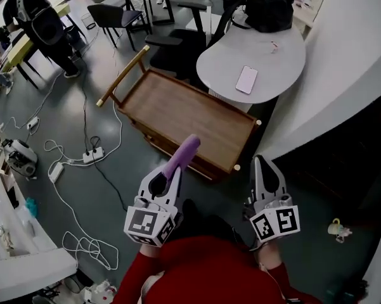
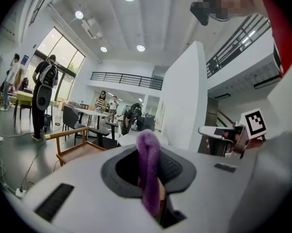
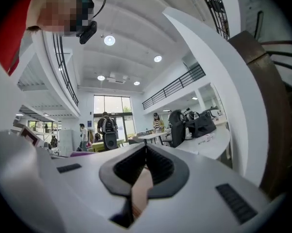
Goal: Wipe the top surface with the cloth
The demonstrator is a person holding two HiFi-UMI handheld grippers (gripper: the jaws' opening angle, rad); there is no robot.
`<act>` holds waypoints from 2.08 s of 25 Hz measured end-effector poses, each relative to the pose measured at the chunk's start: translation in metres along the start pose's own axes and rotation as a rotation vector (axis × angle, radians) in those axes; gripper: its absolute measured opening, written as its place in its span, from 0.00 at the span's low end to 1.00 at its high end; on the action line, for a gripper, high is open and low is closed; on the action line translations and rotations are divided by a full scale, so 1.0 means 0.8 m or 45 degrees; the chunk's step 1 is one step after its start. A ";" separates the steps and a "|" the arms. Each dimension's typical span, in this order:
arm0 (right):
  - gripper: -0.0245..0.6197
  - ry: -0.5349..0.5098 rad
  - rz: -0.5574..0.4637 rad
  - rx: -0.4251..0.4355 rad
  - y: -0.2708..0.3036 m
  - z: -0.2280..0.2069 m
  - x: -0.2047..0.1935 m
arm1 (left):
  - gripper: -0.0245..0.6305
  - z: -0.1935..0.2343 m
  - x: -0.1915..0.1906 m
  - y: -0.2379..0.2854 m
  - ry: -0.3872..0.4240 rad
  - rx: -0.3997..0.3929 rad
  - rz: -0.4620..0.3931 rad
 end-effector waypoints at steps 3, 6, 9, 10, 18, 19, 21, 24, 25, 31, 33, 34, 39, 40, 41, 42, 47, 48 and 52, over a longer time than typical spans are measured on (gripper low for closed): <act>0.06 -0.019 -0.010 -0.094 0.019 -0.023 0.003 | 0.12 0.018 0.005 0.030 0.004 -0.038 0.028; 0.06 -0.037 -0.008 -0.119 0.041 -0.037 0.003 | 0.12 0.026 0.011 0.060 0.013 -0.073 0.039; 0.06 -0.058 0.035 -0.092 0.061 -0.037 -0.006 | 0.12 0.023 0.012 0.083 0.025 -0.116 0.045; 0.06 -0.067 0.051 -0.080 0.069 -0.036 -0.009 | 0.12 0.022 0.012 0.091 0.035 -0.128 0.044; 0.06 -0.116 0.090 -0.151 0.110 -0.066 -0.006 | 0.12 -0.019 0.026 0.205 0.181 -0.439 0.110; 0.06 -0.128 0.073 -0.167 0.108 -0.073 0.002 | 0.12 -0.038 0.023 0.229 0.192 -0.544 0.170; 0.06 -0.154 0.037 -0.202 0.103 -0.082 0.015 | 0.12 -0.076 0.006 0.271 0.159 -0.771 0.335; 0.06 -0.181 0.015 -0.289 0.111 -0.078 0.017 | 0.12 -0.097 -0.028 0.319 0.054 -0.998 0.531; 0.06 -0.175 0.020 -0.326 0.116 -0.073 0.015 | 0.12 -0.096 -0.039 0.331 0.031 -1.037 0.575; 0.06 -0.112 0.070 -0.526 0.123 -0.075 0.009 | 0.12 -0.074 -0.118 0.379 0.058 -1.045 0.799; 0.06 -0.089 0.089 -0.579 0.121 -0.088 -0.001 | 0.12 -0.057 -0.153 0.391 0.067 -0.982 0.860; 0.06 -0.078 0.094 -0.599 0.120 -0.092 -0.005 | 0.12 -0.044 -0.167 0.396 0.084 -0.940 0.884; 0.06 -0.048 0.112 -0.623 0.155 -0.074 -0.026 | 0.12 0.096 -0.189 0.413 0.191 -0.690 0.915; 0.06 -0.048 0.120 -0.614 0.167 -0.069 -0.030 | 0.12 0.132 -0.185 0.415 0.190 -0.635 0.911; 0.06 -0.049 0.128 -0.604 0.178 -0.065 -0.034 | 0.12 0.167 -0.179 0.417 0.177 -0.577 0.907; 0.06 -0.050 0.136 -0.594 0.188 -0.061 -0.039 | 0.12 0.202 -0.172 0.418 0.159 -0.516 0.902; 0.06 -0.044 0.168 -0.558 0.226 -0.051 -0.056 | 0.12 0.359 -0.140 0.414 0.165 -0.196 0.892; 0.06 -0.043 0.172 -0.555 0.232 -0.050 -0.057 | 0.12 0.386 -0.135 0.411 0.182 -0.125 0.899; 0.06 -0.020 0.189 -0.561 0.241 -0.047 -0.064 | 0.12 0.464 -0.115 0.394 0.247 0.143 0.911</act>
Point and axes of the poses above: the fingertips, and each gripper's own axes: y forward along the fingers, z to its left, x out of its top, the point moved 1 cm from there along -y, backward along the fingers, and after that the axes turned 3 degrees about -x, right-handed, at the moved point
